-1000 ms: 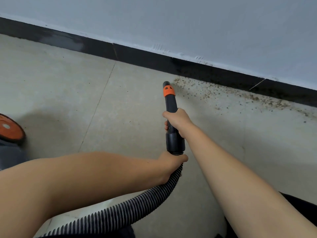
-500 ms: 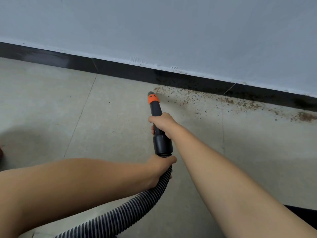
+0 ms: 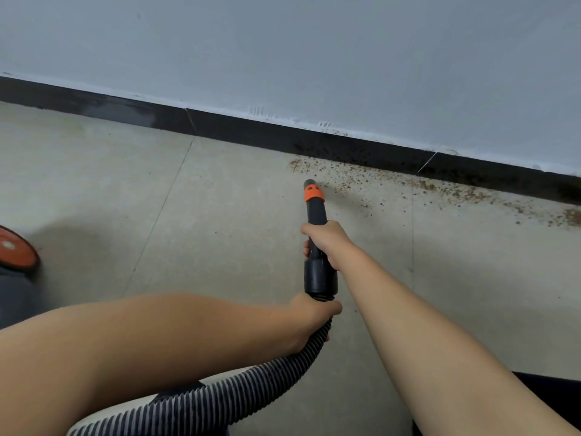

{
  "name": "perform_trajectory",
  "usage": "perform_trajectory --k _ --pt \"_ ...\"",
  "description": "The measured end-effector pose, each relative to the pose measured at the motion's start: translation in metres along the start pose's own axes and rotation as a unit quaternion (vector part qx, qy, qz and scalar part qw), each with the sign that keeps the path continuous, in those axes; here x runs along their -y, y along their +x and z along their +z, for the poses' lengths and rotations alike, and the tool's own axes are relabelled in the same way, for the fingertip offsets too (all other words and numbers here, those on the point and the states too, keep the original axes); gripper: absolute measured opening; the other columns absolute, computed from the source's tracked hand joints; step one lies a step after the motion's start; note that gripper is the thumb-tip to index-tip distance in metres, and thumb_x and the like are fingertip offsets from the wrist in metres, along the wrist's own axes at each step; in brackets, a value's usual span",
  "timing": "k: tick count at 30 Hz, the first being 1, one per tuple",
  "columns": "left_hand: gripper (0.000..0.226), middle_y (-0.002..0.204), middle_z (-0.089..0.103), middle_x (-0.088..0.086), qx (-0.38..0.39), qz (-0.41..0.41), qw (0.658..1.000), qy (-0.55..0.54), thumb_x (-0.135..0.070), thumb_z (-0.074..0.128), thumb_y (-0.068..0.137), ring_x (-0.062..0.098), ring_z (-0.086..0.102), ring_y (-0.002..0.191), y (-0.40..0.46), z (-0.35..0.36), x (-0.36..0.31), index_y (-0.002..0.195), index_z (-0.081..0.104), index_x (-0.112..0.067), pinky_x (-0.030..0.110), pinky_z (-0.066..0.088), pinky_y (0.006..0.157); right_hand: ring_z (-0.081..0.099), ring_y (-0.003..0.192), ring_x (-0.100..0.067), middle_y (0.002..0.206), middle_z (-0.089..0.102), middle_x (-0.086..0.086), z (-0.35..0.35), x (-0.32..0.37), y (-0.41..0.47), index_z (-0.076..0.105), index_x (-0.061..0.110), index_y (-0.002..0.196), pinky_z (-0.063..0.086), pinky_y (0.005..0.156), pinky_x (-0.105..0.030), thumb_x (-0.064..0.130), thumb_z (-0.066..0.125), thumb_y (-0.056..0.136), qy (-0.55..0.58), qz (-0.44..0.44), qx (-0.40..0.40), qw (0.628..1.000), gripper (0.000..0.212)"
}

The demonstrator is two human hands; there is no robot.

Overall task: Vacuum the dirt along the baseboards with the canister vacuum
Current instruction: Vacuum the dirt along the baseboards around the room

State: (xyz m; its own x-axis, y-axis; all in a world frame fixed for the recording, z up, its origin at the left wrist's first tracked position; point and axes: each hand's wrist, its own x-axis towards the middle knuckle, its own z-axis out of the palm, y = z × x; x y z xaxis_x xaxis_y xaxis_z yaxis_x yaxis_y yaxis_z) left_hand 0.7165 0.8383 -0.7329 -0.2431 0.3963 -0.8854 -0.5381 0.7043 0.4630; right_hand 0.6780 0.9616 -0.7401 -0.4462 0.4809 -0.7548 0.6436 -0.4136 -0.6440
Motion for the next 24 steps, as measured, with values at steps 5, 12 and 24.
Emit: perform_trajectory --k 5,12,24 --pt "0.014 0.066 0.048 0.009 -0.042 0.006 0.998 -0.049 -0.007 0.062 0.083 0.02 0.049 0.052 -0.005 -0.006 0.012 0.09 0.05 -0.007 0.03 0.048 0.056 0.052 0.045 -0.019 0.063 0.054 -0.009 0.022 -0.002 -0.007 0.048 0.008 0.093 0.049 0.051 -0.028 0.01 0.058 0.085 -0.013 -0.008 0.079 0.997 0.013" --pt "0.014 0.064 0.047 0.007 -0.038 0.01 0.996 -0.08 -0.005 0.062 0.082 0.017 0.048 0.05 -0.015 0.02 0.042 0.085 0.05 -0.01 0.023 0.045 0.047 0.051 0.043 -0.019 0.061 0.053 -0.009 0.01 -0.032 -0.02 0.047 0.009 0.091 0.048 0.048 -0.028 0.009 0.057 0.084 -0.027 0.003 0.097 0.995 0.012" --pt "0.02 0.067 0.051 0.008 -0.008 0.019 1.0 -0.024 -0.012 0.066 0.082 0.019 0.051 0.054 -0.02 0.029 0.057 0.095 0.052 -0.01 0.028 0.049 0.053 0.05 0.039 -0.017 0.06 0.053 -0.008 -0.013 -0.054 -0.034 0.047 0.011 0.093 0.045 0.041 -0.022 0.009 0.058 0.085 0.034 0.01 0.037 0.999 0.014"
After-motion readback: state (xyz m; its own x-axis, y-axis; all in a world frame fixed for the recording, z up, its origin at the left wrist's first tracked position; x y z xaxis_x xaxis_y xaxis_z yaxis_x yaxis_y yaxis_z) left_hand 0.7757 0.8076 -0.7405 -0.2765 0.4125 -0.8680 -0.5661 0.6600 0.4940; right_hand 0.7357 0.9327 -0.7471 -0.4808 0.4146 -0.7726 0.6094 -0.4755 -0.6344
